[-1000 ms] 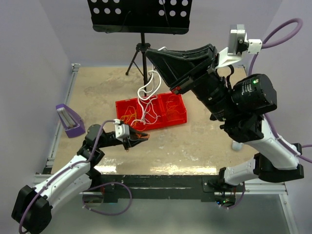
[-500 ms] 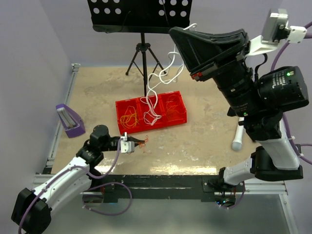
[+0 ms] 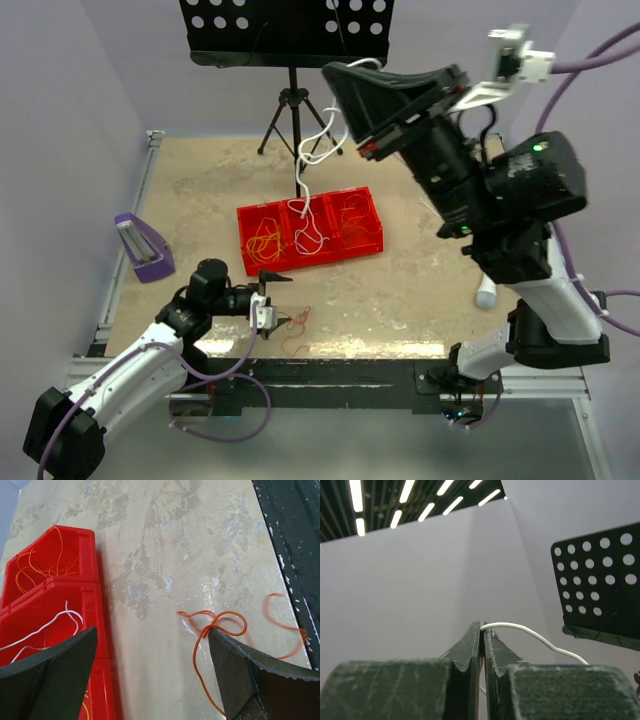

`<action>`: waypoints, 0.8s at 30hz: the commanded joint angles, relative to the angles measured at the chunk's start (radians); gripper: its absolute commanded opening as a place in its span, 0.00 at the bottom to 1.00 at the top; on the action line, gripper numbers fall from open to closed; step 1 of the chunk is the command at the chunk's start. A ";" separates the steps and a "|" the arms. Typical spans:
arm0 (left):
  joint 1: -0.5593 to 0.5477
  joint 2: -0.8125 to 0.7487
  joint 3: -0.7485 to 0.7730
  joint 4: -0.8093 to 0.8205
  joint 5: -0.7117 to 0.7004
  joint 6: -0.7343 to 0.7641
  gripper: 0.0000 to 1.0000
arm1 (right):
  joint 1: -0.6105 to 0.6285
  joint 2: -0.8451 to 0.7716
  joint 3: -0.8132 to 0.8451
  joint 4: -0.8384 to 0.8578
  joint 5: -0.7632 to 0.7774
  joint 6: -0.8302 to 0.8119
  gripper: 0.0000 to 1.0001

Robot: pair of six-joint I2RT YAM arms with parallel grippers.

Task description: Untangle the cables

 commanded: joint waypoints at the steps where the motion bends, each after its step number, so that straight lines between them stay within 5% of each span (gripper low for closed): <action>1: 0.004 -0.016 0.062 0.061 0.029 -0.058 0.96 | -0.024 0.057 -0.023 -0.026 0.055 -0.033 0.00; 10: 0.017 -0.040 0.101 -0.001 0.027 -0.136 1.00 | -0.209 0.057 -0.196 0.066 -0.084 0.060 0.00; 24: 0.036 -0.092 0.055 -0.047 0.003 -0.107 0.86 | -0.378 0.183 -0.257 0.149 -0.239 0.154 0.00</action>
